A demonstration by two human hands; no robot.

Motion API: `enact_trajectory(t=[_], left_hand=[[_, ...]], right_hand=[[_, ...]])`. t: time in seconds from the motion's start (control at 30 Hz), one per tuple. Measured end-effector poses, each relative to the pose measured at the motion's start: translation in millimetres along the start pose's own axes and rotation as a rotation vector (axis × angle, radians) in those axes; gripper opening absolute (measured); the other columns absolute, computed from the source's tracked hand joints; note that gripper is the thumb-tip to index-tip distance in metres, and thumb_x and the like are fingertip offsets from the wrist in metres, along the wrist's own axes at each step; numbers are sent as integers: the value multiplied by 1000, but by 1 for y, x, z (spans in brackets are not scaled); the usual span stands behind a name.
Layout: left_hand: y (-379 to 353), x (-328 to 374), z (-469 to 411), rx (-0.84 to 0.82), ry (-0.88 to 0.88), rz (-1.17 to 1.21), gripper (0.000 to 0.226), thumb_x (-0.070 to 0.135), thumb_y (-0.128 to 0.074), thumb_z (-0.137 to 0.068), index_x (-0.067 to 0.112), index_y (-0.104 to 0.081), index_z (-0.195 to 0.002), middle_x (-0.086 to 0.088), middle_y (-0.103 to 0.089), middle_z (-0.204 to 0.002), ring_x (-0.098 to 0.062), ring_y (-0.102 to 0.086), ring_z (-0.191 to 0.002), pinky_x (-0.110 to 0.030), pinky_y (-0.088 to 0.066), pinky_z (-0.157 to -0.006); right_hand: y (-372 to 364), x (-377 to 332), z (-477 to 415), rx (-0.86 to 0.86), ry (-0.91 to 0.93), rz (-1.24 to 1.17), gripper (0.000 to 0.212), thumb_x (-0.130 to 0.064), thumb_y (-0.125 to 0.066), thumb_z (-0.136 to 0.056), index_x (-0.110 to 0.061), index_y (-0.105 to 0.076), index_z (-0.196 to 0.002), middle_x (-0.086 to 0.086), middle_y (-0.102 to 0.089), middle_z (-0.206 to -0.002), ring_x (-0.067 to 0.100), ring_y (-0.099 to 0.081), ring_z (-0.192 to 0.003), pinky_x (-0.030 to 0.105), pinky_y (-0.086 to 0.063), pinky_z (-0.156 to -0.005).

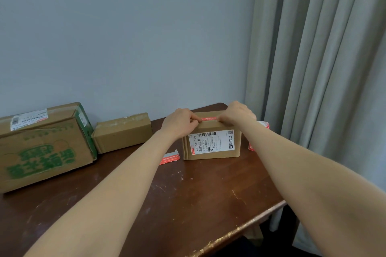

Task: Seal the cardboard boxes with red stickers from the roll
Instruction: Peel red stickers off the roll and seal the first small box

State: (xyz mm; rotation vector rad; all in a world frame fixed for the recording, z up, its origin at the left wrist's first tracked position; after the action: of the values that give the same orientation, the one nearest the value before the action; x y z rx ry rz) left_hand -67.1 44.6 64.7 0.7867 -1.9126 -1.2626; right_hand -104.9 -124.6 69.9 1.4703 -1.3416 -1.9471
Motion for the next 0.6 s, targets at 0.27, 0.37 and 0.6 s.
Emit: enact_trajectory(t=[0.27, 0.37, 0.6], left_hand=[[-6, 10, -4, -22, -91, -133, 38, 37, -35, -100, 35, -53, -134, -4, -52, -134, -23, -46, -122, -42, -43, -98], [-14, 11, -5, -55, -90, -139, 37, 40, -35, -100, 38, -55, -131, -1, -53, -133, -22, -50, -117, -42, -45, -95], [-7, 7, -1, 90, 19, 28, 31, 28, -44, -98, 14, -70, -108, -2, -65, -104, -19, -63, -91, -32, -51, -75]], right_hand=[[-3, -2, -2, 58, 62, 8, 31, -40, -67, -79, -19, -65, -102, 4, -66, -100, 26, -63, -94, 32, -48, -72], [-6, -1, 0, 51, 17, 22, 33, -42, -67, -78, -16, -63, -98, 5, -64, -98, 27, -63, -94, 32, -47, -73], [-1, 5, -2, 109, 104, 25, 22, -15, -52, -88, -15, -68, -103, 6, -67, -101, 26, -62, -87, 32, -49, -69]])
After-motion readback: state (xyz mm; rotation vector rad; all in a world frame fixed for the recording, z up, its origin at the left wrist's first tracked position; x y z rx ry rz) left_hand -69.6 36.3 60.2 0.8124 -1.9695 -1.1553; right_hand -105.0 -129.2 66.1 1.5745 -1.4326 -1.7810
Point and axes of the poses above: each hand's wrist, its own z-axis away from the middle knuckle, its own y-axis out of the back of the hand, x = y × z, the point moved 3 cm from there along -z, towards the middle knuckle
